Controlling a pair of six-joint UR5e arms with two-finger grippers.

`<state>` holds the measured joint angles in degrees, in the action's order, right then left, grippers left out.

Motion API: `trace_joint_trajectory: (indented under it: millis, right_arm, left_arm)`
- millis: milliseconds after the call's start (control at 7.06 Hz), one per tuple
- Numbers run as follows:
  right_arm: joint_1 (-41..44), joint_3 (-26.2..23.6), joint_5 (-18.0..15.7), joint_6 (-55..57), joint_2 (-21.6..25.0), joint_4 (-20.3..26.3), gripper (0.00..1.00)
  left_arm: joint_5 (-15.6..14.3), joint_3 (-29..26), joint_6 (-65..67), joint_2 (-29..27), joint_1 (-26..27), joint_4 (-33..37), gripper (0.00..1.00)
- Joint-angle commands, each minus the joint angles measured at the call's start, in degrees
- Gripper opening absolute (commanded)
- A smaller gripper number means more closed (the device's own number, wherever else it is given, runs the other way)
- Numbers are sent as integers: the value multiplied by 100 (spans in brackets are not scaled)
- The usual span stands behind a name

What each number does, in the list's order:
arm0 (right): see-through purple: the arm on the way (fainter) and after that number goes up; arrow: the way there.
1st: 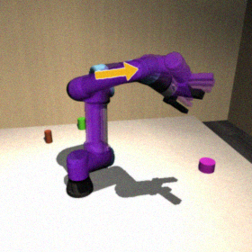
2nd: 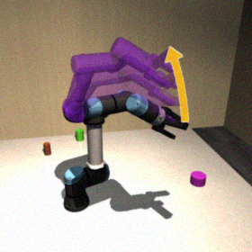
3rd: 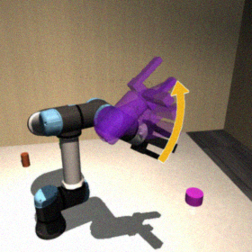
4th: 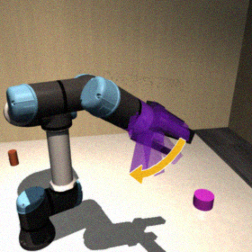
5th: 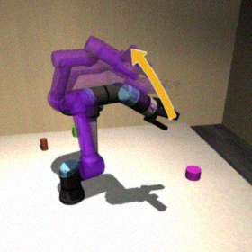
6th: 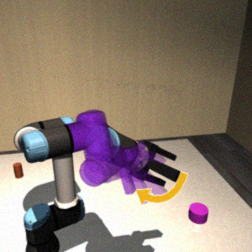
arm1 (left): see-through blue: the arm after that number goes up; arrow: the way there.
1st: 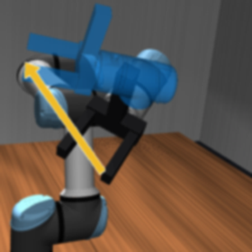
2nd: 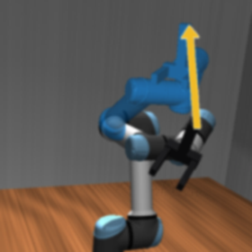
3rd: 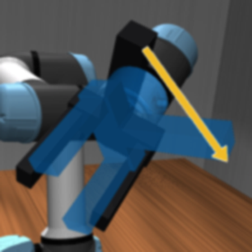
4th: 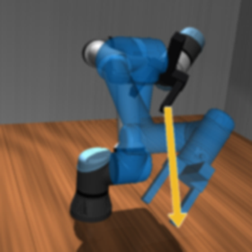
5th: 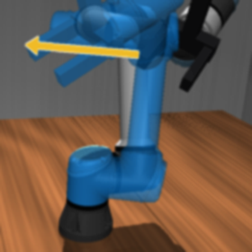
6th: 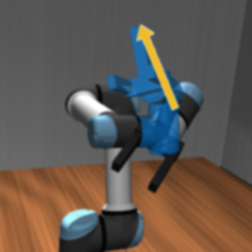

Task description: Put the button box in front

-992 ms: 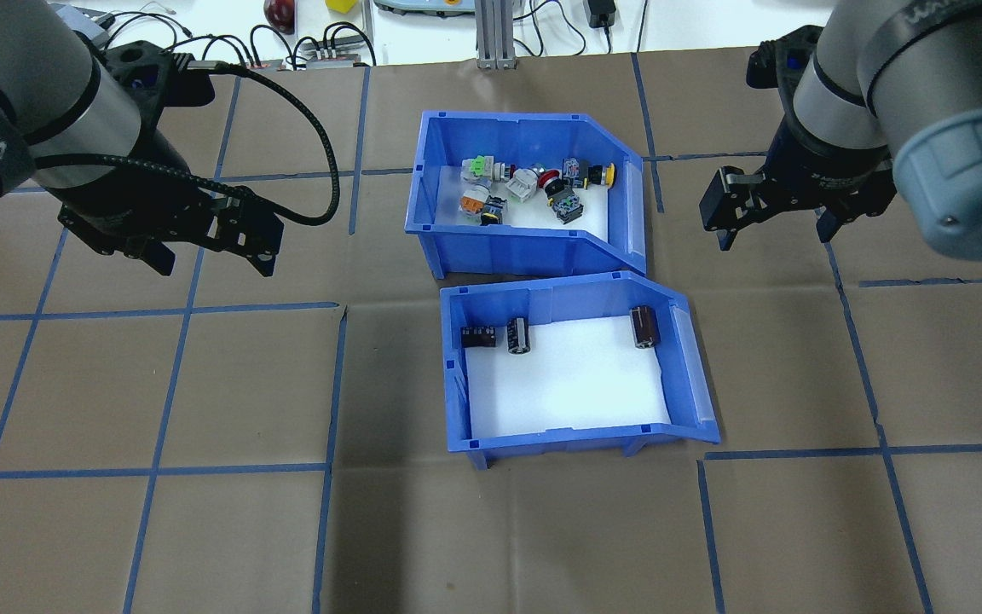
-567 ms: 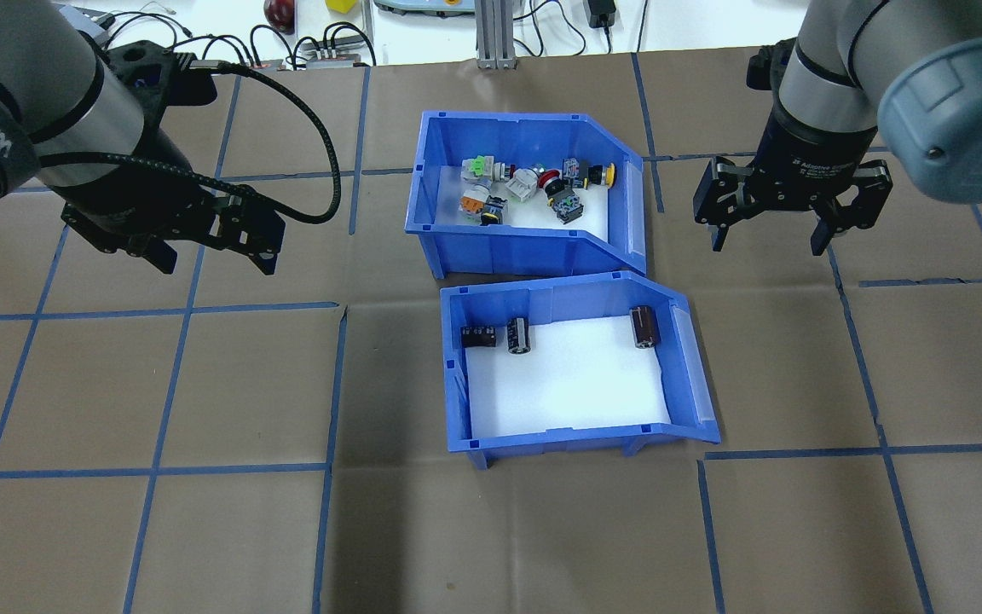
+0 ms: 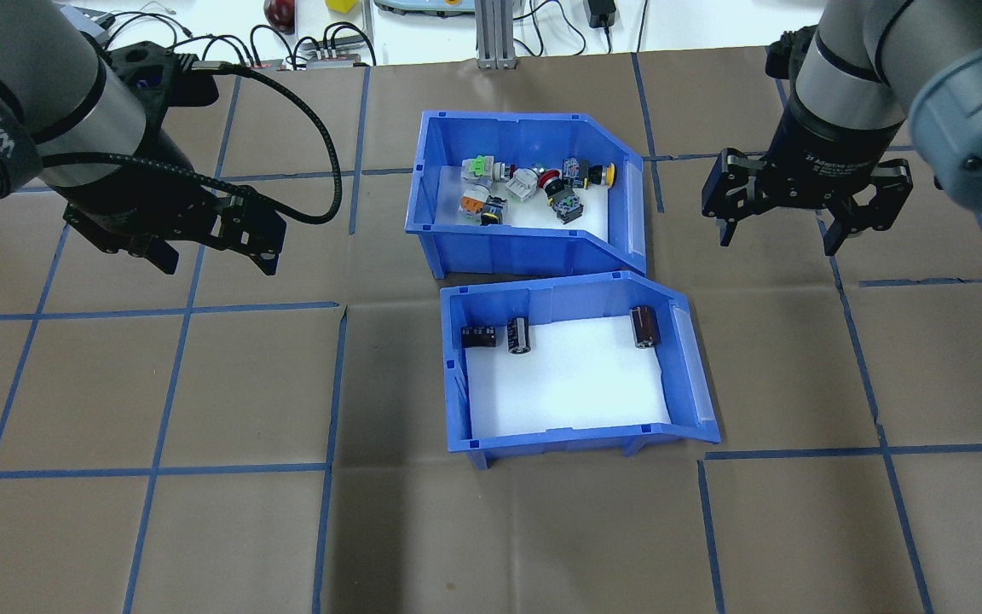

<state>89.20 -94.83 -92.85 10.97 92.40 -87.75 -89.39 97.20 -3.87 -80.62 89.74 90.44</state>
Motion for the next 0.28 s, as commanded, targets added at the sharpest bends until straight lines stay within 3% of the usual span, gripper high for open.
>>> trace_joint_trajectory:
  millis: [0,142]
  right_arm:
    - [0,0,3,1,14,3,100]
    - [0,0,-5,1,14,-6,100]
  left_arm:
    - [10,0,0,-6,0,-9,99]
    - [10,0,0,-6,0,0,99]
